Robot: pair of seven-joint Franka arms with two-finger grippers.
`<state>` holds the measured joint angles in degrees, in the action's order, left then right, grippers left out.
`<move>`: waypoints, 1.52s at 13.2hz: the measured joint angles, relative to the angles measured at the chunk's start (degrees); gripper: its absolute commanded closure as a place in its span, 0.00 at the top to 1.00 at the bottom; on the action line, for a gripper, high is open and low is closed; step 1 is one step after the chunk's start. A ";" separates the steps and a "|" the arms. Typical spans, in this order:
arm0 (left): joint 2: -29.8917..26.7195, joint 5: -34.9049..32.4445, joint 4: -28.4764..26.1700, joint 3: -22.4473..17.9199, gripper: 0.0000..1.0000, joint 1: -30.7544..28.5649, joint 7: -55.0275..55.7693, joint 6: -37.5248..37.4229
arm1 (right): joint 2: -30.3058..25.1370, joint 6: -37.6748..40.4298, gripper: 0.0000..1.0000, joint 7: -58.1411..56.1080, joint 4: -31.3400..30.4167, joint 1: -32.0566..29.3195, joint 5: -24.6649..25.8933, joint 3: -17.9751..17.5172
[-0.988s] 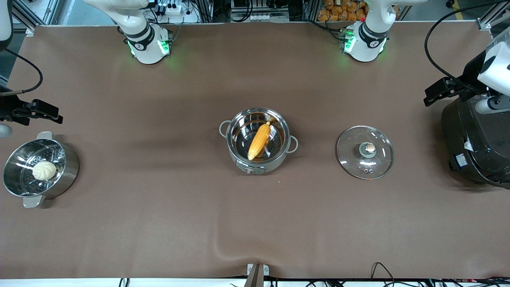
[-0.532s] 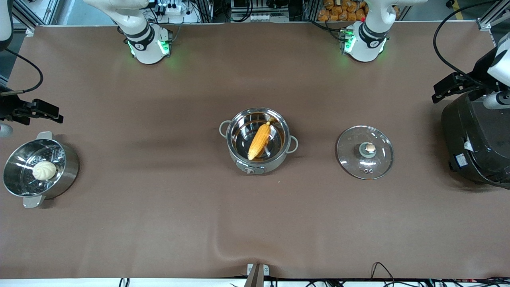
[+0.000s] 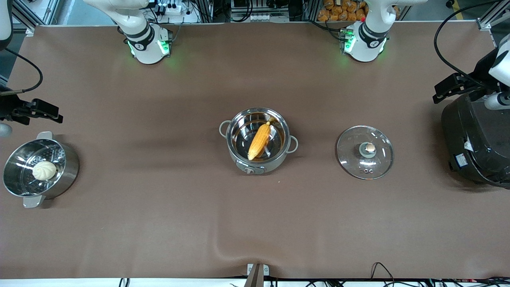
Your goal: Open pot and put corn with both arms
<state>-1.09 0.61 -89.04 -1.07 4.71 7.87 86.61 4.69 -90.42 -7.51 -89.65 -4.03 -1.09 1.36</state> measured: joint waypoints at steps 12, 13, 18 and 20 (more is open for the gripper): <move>0.00 -0.30 1.40 0.89 1.00 0.66 0.29 -1.05 | -0.38 -0.11 1.00 0.00 0.00 -0.01 0.00 0.09; 0.02 -0.30 1.42 0.89 1.00 0.67 0.29 -1.10 | -0.48 -0.01 1.00 0.00 0.00 -0.01 0.00 0.09; 0.11 -0.30 1.43 0.90 1.00 0.67 0.29 -1.13 | -0.99 0.07 1.00 0.01 0.00 -0.01 0.00 0.07; 0.12 -0.30 1.43 0.89 1.00 0.66 0.29 -1.28 | -1.42 0.74 1.00 0.09 0.00 -0.01 0.00 0.10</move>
<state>-0.97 0.31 -87.61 -0.18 5.37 8.16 85.33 3.27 -89.68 -7.41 -89.65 -4.04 -1.09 1.46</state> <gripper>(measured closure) 0.000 0.000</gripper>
